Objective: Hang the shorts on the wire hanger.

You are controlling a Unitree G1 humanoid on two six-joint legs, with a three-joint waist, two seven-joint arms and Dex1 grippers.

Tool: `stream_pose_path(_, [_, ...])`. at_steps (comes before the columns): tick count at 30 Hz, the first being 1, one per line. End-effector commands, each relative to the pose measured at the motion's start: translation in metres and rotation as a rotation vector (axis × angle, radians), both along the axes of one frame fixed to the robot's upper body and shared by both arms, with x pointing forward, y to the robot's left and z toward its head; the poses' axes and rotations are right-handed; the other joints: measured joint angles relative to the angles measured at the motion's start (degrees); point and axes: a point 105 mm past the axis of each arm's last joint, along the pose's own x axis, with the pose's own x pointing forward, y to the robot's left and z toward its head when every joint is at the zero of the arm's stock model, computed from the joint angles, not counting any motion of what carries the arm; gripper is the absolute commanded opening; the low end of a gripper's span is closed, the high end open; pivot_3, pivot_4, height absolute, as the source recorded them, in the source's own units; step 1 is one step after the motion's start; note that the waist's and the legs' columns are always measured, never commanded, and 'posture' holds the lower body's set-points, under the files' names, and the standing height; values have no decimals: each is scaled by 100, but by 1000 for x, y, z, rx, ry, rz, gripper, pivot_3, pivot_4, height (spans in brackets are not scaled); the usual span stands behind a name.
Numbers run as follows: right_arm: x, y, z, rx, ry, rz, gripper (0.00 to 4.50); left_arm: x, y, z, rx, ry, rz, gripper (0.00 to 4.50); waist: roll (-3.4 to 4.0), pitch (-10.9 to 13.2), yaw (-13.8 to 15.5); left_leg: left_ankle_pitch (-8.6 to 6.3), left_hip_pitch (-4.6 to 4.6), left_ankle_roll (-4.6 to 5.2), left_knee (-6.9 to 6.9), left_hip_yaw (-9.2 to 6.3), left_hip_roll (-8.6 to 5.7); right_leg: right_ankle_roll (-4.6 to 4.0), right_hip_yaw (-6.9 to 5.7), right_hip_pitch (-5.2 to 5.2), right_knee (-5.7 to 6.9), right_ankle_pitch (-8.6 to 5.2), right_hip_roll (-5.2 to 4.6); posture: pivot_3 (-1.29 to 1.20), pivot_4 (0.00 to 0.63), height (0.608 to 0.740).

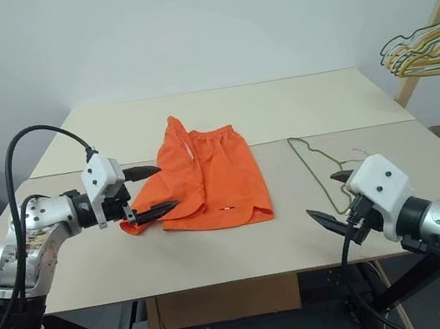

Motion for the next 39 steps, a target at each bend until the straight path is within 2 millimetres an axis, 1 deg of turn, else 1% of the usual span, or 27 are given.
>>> stream_pose_path(1, [0,1,14,-13,-67,12,4500,-2,-2,7,29,-77,-18,4483,0,0,-2,0,0,0,0,0,0,0,0,0,0,0,0,157,0,740])
stream_pose_path(9, [0,2,14,-11,-69,12,4500,-2,-5,7,20,-65,-22,4483,0,0,0,0,0,0,0,0,0,0,0,0,0,0,0,153,0,740])
stream_pose_path(13, [2,1,9,-55,-72,17,4500,-2,-8,10,0,-61,-29,4483,0,0,-1,0,0,0,0,0,0,0,0,0,0,0,0,144,0,740])
stream_pose_path(16, [7,5,3,-144,-85,58,4500,-3,-11,10,-20,-57,-42,4483,0,0,-15,0,1,0,1,1,-1,0,2,1,0,0,0,133,0,740])
stream_pose_path(18, [11,9,-1,-234,-107,104,4500,-4,-12,10,-23,-52,-52,4483,0,0,-41,0,4,0,2,3,0,0,2,1,0,0,0,123,0,740])
stream_pose_path(20, [16,13,-11,-367,-138,173,4500,-4,-13,9,-24,-50,-54,4483,0,0,-68,0,6,0,2,4,0,0,3,2,2,0,0,113,0,740])
stream_pose_path(22, [20,15,-19,-435,-154,219,4500,-3,-14,9,-24,-50,-56,4483,0,0,-106,0,9,0,2,5,0,0,3,3,2,0,0,109,0,740])
stream_pose_path(26, [37,35,-36,-472,-170,305,4500,-1,-18,10,-26,-56,-71,4483,0,0,-179,0,10,0,3,6,-2,0,4,4,2,0,0,104,0,740])
stream_pose_path(28, [50,42,-46,-508,-178,327,4500,-1,-20,10,-27,-58,-77,4483,0,0,-219,0,10,0,3,7,-2,0,7,4,4,1,2,104,0,740])
stream_pose_path(32, [76,53,-61,-568,-201,342,4500,-1,-22,10,-28,-60,-83,4483,0,0,-279,1,12,1,3,6,-2,-1,8,4,8,1,5,109,0,740])
stream_pose_path(37, [101,66,-78,-700,-250,424,4500,-2,-23,9,-26,-63,-86,4483,0,0,-308,1,9,1,2,5,-4,3,10,4,7,5,5,119,0,740])
stream_pose_path(39, [108,72,-83,-721,-266,452,4500,-2,-22,9,-25,-65,-86,4483,0,0,-309,1,10,1,2,5,-5,5,11,5,8,7,5,125,0,740])
